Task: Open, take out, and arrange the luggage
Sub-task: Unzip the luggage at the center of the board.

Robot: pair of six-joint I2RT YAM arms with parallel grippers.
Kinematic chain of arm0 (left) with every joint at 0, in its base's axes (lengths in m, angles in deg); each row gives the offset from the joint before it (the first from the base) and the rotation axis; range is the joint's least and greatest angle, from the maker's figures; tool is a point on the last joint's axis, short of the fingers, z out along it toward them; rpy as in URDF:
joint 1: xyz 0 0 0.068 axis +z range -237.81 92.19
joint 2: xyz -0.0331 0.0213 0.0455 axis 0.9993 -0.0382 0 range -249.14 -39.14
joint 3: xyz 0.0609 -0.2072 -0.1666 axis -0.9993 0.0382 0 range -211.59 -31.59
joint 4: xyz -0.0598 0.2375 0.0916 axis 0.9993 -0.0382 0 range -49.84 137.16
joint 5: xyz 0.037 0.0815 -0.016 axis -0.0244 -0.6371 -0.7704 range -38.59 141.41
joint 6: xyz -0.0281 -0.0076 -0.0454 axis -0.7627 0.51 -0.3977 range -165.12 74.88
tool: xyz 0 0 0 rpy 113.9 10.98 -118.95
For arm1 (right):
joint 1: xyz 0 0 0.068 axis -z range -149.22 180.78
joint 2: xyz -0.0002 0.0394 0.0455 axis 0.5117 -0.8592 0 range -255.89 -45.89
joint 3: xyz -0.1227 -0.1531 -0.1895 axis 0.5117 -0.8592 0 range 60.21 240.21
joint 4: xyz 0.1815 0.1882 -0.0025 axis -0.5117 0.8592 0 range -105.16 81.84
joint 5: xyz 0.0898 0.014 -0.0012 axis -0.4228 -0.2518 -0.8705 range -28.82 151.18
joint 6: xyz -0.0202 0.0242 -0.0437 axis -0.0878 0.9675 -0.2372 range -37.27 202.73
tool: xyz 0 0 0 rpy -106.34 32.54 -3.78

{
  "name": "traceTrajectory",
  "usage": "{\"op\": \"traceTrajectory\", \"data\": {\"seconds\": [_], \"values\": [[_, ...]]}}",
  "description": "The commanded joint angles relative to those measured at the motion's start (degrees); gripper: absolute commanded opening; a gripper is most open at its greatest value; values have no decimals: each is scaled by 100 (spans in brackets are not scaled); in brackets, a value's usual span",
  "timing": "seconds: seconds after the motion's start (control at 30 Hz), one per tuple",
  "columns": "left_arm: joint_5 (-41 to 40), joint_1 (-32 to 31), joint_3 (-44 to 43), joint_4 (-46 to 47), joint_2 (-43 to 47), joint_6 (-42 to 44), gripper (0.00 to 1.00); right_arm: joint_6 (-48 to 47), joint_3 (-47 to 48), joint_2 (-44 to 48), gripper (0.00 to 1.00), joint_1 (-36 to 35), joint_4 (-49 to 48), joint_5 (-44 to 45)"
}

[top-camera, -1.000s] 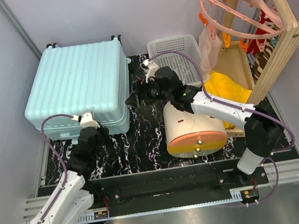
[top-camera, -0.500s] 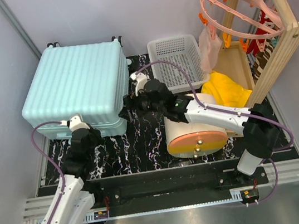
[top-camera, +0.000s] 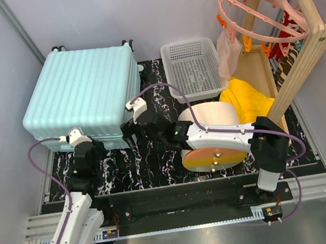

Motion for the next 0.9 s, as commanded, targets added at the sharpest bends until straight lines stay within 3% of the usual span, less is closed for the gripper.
{"op": "traceTrajectory", "data": {"seconds": [0.0, 0.47, 0.53, 0.7, 0.87], "values": [[-425, 290, 78, 755, 119, -161, 0, -269, 364, -183, 89, -144, -468, 763], [392, 1740, 184, 1264, -83, -284, 0, -585, 733, -825, 94, -311, -1314, 1764], [533, 1776, 201, 1300, -144, -249, 0, -708, 760, -843, 93, -303, -1287, 2080], [962, 1759, 351, 1432, -162, -284, 0, -806, 708, -834, 78, -66, -1103, 2416], [1044, 1312, 404, 1502, -206, -196, 0, -611, 435, -667, 78, 417, -1050, 2249]]}}
